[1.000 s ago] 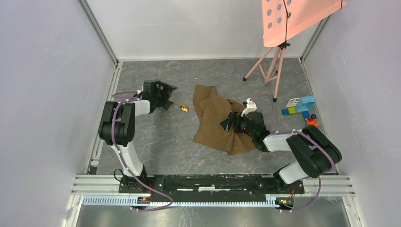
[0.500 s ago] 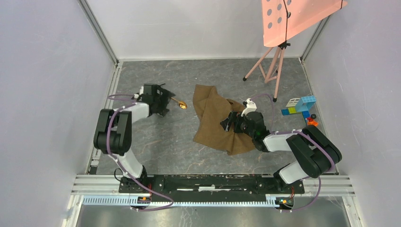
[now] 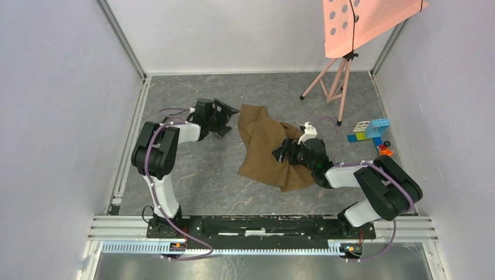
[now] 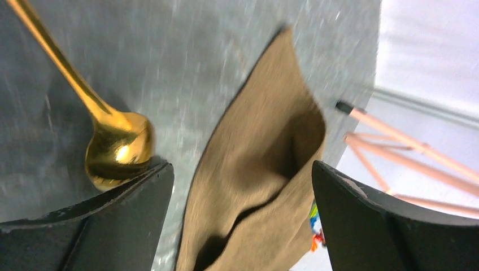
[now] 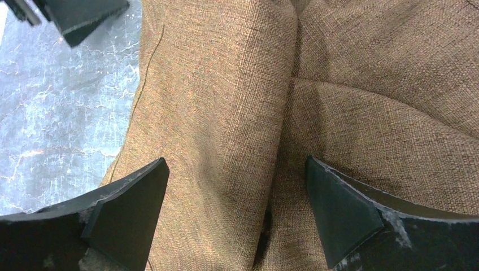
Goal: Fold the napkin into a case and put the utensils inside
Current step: Move the spoon to the corner of the board, then pick up the crumpled napkin from the center of the board.
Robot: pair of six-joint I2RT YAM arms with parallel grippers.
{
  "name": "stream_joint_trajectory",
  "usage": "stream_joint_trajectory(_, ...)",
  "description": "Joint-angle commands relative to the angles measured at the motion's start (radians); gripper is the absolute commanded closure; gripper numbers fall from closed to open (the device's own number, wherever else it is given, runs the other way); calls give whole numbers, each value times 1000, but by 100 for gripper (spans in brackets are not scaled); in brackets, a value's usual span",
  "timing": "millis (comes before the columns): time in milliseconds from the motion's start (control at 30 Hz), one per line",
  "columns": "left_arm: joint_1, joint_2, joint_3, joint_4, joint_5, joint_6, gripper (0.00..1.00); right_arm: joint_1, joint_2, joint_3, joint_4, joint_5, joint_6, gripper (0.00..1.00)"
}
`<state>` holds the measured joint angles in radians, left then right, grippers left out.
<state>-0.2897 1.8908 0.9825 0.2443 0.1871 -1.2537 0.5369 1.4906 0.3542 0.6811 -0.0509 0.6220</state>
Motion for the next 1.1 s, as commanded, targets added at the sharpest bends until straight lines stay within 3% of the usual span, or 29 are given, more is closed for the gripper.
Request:
stream_joint_trajectory(0,98,104,71,25,-26,-16,0,6,-15,-16,-2,10,-12,2)
stream_joint_trajectory(300,249,251,284,-63,43,132,0,13,-10,-4,-7,-7,-30,2)
stream_joint_trajectory(467,195,88,224,-88,87,205,0,45,-17,77,-127,-12,-114,2)
stream_joint_trajectory(700,80,-268,11,-219,86,352,0,102,-158,263,-609,136,-315,2)
stream_joint_trajectory(800,-5,-433,-54,-391,29,425,0,100,-276,283,-822,224,-315,2)
stream_joint_trajectory(900,-159,-555,-44,-647,-123,488,9,69,-401,286,-1063,399,-170,2)
stream_joint_trajectory(1000,-281,-587,32,-928,-292,503,10,-30,-490,310,-1252,482,-51,5)
stream_joint_trajectory(1067,-347,-607,46,-1013,-364,497,12,-69,-551,292,-1293,533,14,10)
